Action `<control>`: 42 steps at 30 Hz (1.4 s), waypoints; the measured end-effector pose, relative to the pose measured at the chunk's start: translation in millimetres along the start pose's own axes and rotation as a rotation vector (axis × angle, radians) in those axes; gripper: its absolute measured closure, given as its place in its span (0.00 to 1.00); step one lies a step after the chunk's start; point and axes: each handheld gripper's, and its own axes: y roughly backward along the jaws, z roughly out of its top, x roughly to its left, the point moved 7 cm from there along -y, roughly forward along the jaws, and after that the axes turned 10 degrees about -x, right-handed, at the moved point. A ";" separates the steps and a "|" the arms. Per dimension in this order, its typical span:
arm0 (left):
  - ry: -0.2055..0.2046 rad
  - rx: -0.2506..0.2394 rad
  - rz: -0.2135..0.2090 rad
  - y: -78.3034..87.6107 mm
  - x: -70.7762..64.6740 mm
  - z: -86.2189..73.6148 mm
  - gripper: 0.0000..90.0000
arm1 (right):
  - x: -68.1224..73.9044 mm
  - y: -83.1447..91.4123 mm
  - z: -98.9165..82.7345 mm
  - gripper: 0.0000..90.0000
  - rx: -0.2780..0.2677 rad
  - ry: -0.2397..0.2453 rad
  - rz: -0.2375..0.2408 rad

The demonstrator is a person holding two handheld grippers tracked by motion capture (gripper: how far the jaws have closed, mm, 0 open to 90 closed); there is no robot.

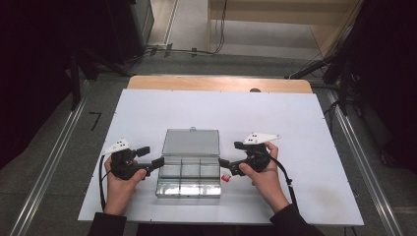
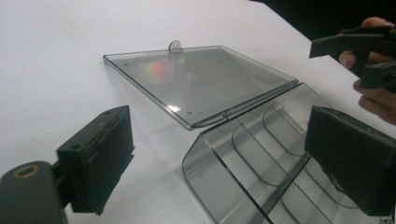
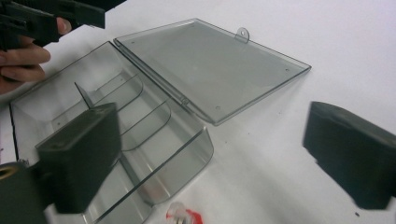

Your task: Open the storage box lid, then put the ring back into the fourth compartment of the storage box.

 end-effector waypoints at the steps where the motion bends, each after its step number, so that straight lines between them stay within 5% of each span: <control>1: -0.006 0.004 -0.001 0.9 -0.9 -0.5 0.07 | 1.4 1.3 -0.8 0.00 0.004 0.003 0.003; 13: -0.058 -0.002 -0.064 14.7 -15.3 -4.4 0.00 | 11.9 10.9 -7.1 0.00 0.050 0.059 -0.019; 22: -0.078 -0.021 -0.068 28.9 -19.3 -11.2 0.00 | 17.1 19.6 -10.8 0.06 0.065 0.057 -0.020; 26: -0.068 -0.026 -0.077 31.6 -21.3 -14.1 0.00 | 15.5 23.7 -11.0 0.23 0.074 0.045 -0.060; 30: -0.074 -0.018 -0.088 32.1 -23.2 -17.9 0.00 | 18.0 25.2 -13.2 0.40 0.088 0.057 -0.048; 39: -0.062 -0.029 -0.100 32.4 -16.6 -21.5 0.00 | 24.9 20.7 -23.4 0.64 0.139 0.054 -0.029; 42: -0.057 -0.020 -0.104 30.1 -15.4 -24.5 0.00 | 27.8 19.3 -26.4 0.68 0.167 0.012 -0.020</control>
